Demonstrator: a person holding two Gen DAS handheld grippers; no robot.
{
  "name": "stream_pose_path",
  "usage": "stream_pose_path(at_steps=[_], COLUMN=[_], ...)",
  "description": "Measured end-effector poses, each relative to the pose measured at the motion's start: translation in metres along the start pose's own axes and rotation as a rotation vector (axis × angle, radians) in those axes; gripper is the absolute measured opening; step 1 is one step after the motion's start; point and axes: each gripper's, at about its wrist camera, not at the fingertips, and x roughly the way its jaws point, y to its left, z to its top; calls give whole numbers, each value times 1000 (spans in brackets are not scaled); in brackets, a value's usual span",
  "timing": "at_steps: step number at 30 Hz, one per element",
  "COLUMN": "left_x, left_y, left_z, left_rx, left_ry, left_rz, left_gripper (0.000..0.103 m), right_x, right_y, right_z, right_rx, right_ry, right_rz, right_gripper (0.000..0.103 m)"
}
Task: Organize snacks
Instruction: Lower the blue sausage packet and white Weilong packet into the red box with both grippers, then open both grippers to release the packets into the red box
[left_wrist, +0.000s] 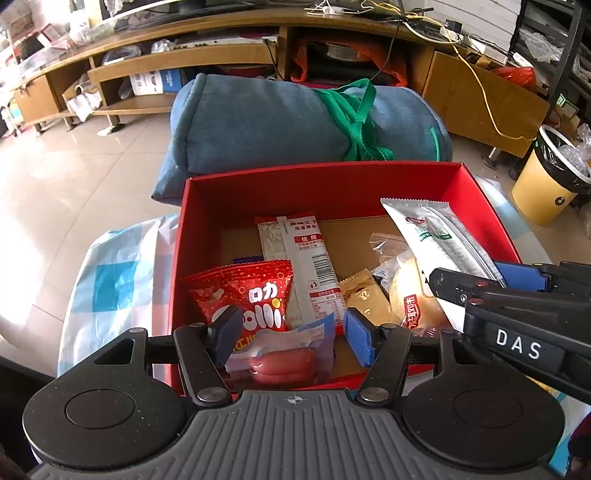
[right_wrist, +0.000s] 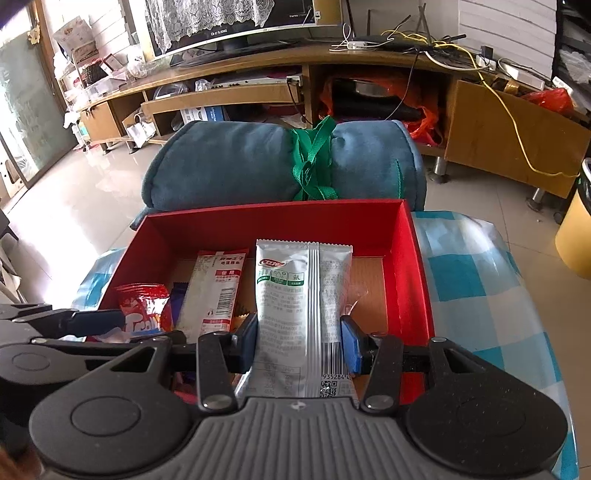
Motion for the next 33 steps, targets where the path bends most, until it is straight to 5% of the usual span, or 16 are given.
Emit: stream_pose_path(at_steps=[22,33], left_x=[34,31], left_y=[-1,9], left_z=[14,20], left_rx=[-23,-47], left_ry=[38,23], left_rz=[40,53], left_gripper=[68,79], right_x=[35,33], right_y=[-1,-5], right_z=[11,16], right_rx=[-34,-21], right_ry=[15,10], right_rz=[-29,-37], right_gripper=[43,53])
